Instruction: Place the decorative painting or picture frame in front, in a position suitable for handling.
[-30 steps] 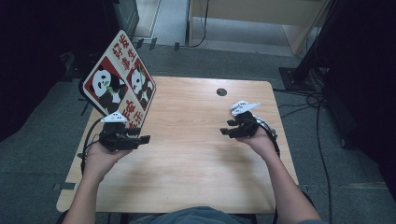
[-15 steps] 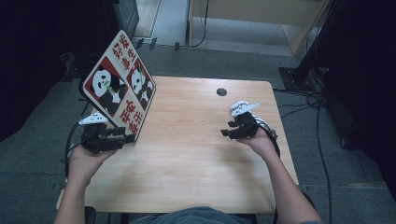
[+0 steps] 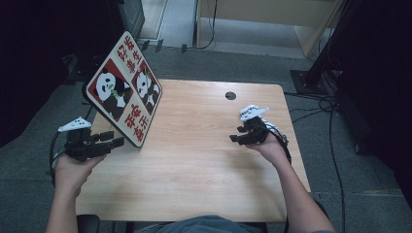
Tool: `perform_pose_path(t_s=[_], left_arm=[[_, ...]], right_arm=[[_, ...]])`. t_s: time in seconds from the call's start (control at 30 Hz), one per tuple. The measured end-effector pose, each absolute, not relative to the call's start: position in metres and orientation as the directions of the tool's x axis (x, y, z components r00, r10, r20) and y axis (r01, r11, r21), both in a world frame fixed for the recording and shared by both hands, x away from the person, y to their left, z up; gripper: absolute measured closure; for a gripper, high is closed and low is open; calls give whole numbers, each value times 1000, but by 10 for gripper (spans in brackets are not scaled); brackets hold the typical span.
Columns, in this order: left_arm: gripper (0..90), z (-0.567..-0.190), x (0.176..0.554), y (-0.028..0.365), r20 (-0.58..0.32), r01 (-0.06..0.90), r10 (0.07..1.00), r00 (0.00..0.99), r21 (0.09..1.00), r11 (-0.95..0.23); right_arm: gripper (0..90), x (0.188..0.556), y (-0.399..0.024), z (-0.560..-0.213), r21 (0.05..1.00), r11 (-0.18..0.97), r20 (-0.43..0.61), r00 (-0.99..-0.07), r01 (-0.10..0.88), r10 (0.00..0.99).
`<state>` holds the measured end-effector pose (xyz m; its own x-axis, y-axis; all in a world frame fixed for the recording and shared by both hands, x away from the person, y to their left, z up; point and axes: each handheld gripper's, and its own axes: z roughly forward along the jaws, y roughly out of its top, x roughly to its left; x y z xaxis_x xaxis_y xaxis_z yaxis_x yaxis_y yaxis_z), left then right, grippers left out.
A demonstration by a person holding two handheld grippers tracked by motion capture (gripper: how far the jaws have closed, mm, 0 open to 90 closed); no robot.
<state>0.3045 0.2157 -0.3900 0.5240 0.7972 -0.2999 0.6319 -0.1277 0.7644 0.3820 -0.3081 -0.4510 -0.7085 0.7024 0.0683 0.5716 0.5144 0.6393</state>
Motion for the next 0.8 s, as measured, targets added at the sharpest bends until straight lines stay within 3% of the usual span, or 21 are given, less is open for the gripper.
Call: perform_pose_path(t_s=[0.8], left_arm=[[407,-367,335,236,-289,652,833,472,751,-108]], right_arm=[[461,379,-319,-451,697,450,97,-695,559,713]])
